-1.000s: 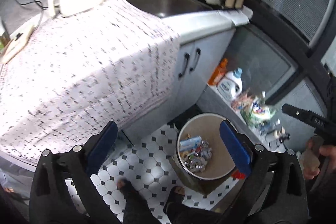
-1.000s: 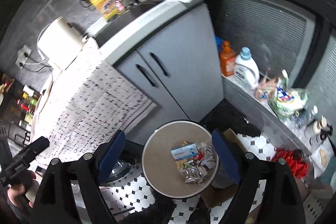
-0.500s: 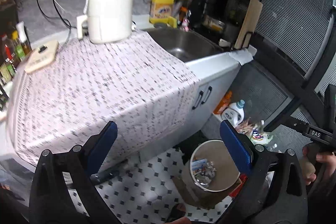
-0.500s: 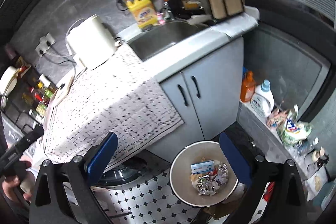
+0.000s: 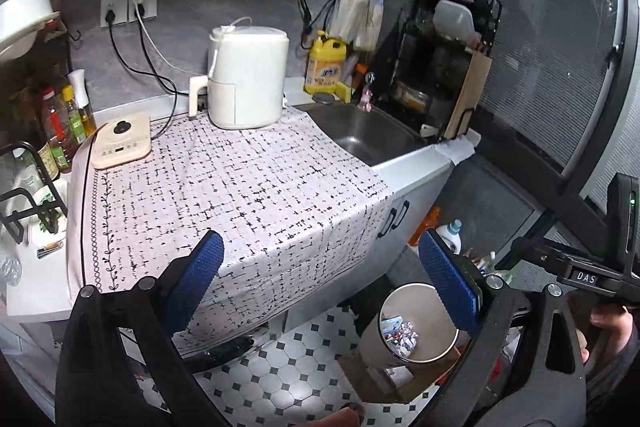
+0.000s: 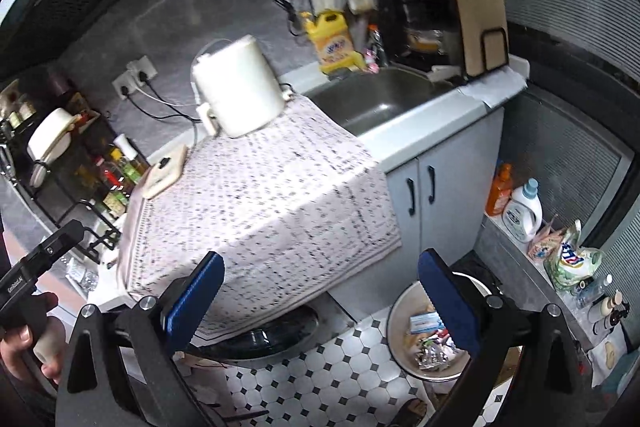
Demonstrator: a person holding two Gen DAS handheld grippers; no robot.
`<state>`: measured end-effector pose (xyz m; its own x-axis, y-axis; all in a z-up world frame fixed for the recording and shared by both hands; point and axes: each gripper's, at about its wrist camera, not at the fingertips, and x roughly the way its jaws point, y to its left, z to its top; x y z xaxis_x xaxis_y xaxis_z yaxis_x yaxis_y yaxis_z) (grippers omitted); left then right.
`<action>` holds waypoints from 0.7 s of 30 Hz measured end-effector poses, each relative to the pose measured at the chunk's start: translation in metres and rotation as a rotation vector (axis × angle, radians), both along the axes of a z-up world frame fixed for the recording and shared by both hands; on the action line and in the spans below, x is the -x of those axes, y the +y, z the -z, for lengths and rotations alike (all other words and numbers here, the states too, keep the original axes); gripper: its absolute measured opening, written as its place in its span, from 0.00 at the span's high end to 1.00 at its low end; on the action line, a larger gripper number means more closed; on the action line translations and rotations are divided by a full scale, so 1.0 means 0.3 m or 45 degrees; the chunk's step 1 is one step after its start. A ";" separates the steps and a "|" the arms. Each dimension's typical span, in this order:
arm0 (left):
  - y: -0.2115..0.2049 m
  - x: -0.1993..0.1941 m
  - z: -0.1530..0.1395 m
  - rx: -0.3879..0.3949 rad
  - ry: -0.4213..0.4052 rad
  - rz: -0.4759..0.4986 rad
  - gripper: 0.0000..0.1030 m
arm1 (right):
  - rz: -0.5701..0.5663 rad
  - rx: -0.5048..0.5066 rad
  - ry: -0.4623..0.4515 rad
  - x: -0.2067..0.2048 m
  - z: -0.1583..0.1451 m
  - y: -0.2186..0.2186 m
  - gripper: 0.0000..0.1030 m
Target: Collect trash
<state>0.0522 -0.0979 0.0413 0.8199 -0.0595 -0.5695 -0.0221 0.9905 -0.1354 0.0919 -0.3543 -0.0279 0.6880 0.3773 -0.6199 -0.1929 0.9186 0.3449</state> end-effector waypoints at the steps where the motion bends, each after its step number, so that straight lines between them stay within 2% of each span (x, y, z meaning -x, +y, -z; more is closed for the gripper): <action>1: 0.013 0.016 -0.007 0.001 -0.009 -0.004 0.06 | -0.003 0.002 -0.009 0.012 -0.014 0.014 0.08; 5: 0.061 0.096 -0.027 -0.013 -0.057 -0.030 0.06 | -0.027 0.038 -0.044 0.080 -0.076 0.097 0.08; 8: 0.095 0.137 -0.016 0.010 -0.051 -0.044 0.06 | -0.048 0.052 -0.056 0.121 -0.096 0.150 0.08; 15: 0.150 0.223 0.007 0.023 -0.071 -0.048 0.06 | -0.054 0.080 -0.111 0.232 -0.099 0.228 0.08; 21: 0.172 0.276 0.006 0.029 -0.072 -0.037 0.06 | -0.033 0.074 -0.114 0.296 -0.099 0.247 0.08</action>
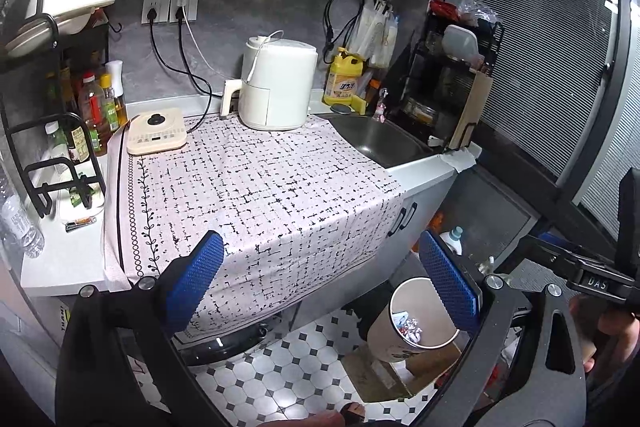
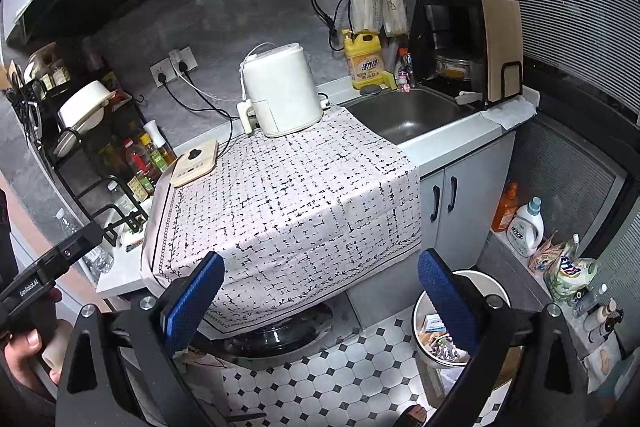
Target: Collect trash
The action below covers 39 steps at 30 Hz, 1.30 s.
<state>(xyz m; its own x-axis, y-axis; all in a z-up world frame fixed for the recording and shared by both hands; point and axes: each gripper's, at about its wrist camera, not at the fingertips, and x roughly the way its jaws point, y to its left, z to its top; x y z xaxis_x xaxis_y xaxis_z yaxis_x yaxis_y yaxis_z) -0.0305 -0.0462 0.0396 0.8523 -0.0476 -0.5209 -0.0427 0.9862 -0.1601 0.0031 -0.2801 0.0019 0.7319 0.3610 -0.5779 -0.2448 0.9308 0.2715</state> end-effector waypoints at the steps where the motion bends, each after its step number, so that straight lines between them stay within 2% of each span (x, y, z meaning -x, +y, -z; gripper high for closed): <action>1: 0.003 0.010 -0.001 -0.007 -0.005 0.003 0.06 | -0.001 0.004 -0.002 0.005 0.001 0.002 0.08; 16: 0.031 0.091 -0.032 -0.030 -0.051 0.006 0.06 | 0.029 -0.016 -0.035 0.079 0.003 0.019 0.08; 30: 0.003 0.118 -0.055 -0.047 -0.076 0.036 0.06 | 0.057 -0.019 -0.047 0.105 0.001 -0.001 0.08; 39: 0.012 0.118 -0.046 -0.025 -0.065 0.029 0.06 | 0.063 -0.013 -0.043 0.115 0.007 -0.008 0.08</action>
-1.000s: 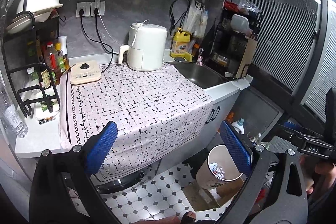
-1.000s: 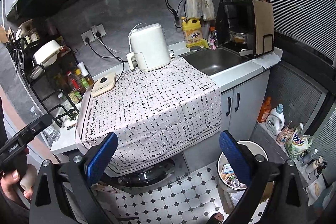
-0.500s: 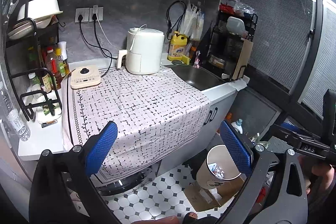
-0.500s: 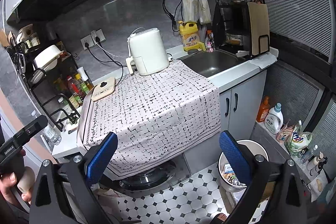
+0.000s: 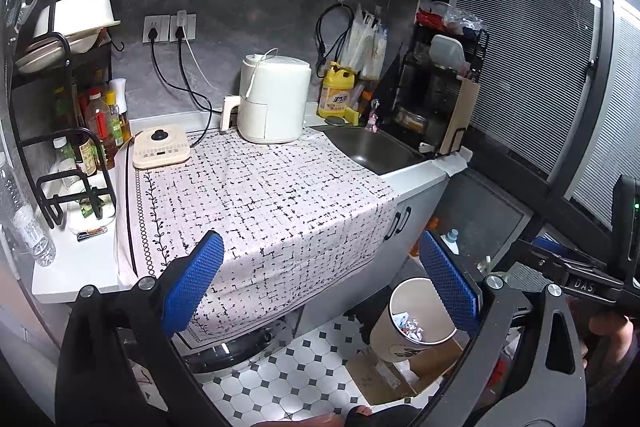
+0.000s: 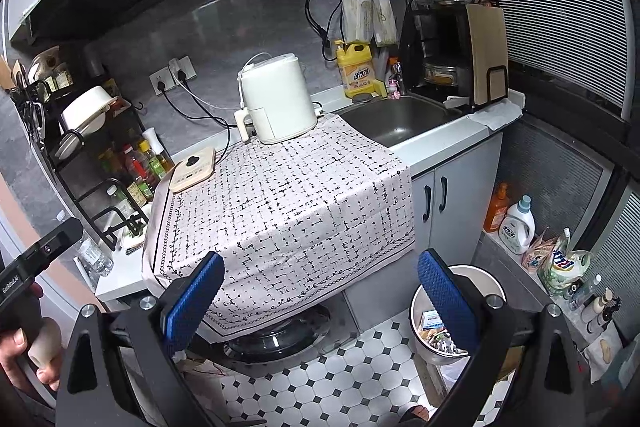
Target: Collect trash
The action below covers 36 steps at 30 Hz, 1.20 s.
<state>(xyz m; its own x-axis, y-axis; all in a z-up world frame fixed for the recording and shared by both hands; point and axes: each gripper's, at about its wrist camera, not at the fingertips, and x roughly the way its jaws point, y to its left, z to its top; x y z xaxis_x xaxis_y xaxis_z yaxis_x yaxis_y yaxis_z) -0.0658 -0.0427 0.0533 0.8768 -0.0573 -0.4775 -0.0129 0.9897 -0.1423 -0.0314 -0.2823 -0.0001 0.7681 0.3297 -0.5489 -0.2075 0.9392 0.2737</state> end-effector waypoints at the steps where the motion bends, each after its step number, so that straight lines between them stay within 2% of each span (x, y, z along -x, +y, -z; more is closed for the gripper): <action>1: 0.002 -0.002 0.000 -0.001 0.001 0.000 0.06 | 0.000 -0.001 0.000 0.001 0.000 -0.001 0.08; 36: -0.010 0.023 0.019 0.020 0.001 0.026 0.06 | 0.033 0.022 -0.003 0.029 0.003 -0.015 0.08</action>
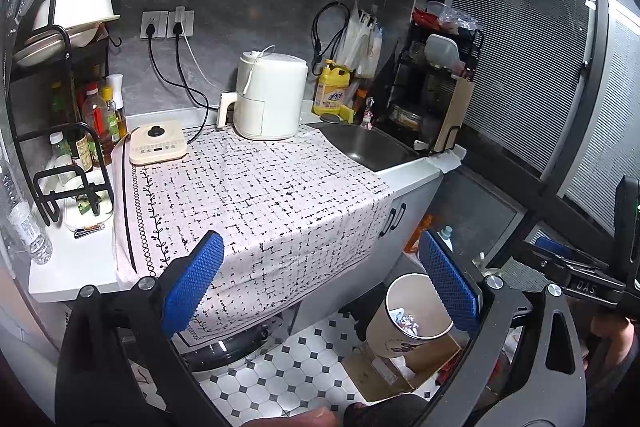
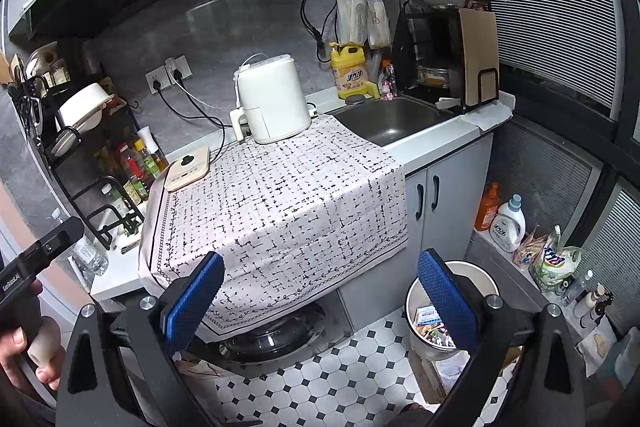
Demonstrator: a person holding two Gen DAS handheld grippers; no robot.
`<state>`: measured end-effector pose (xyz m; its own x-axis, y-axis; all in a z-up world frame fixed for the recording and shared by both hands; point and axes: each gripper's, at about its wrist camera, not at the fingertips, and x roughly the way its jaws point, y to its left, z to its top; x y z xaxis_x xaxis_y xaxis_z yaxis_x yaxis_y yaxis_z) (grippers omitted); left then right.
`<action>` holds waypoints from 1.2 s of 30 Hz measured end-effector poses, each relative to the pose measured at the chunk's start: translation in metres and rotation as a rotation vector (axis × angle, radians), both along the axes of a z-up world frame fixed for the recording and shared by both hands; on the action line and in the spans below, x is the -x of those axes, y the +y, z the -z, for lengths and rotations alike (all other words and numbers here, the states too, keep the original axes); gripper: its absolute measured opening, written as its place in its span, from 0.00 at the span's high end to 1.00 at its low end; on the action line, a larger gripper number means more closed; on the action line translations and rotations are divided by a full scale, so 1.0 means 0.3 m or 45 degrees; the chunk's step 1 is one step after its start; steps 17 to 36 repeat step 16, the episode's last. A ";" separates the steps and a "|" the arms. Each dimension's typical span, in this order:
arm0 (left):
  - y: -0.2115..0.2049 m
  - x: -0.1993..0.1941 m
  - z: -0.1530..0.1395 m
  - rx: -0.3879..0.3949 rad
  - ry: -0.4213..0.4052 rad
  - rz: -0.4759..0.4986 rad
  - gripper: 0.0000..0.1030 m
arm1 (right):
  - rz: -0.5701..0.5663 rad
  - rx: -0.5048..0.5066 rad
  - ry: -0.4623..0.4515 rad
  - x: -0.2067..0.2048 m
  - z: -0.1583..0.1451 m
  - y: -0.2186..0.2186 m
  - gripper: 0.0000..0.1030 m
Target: Collect trash
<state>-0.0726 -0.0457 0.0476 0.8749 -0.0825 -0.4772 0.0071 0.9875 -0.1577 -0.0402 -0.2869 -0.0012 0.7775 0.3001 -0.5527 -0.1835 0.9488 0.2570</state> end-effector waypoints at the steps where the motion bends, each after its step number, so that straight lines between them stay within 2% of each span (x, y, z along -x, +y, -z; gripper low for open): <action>1: 0.000 0.003 0.001 0.001 0.000 0.000 0.06 | 0.004 0.003 0.001 0.002 0.001 -0.003 0.08; 9: 0.003 -0.013 0.016 0.007 0.014 0.037 0.06 | 0.033 0.016 0.039 0.025 0.013 -0.015 0.08; 16: 0.018 -0.082 0.053 0.064 0.048 0.057 0.06 | 0.073 0.052 0.087 -0.018 0.046 -0.027 0.08; 36: 0.018 -0.082 0.053 0.064 0.048 0.057 0.06 | 0.073 0.052 0.087 -0.018 0.046 -0.027 0.08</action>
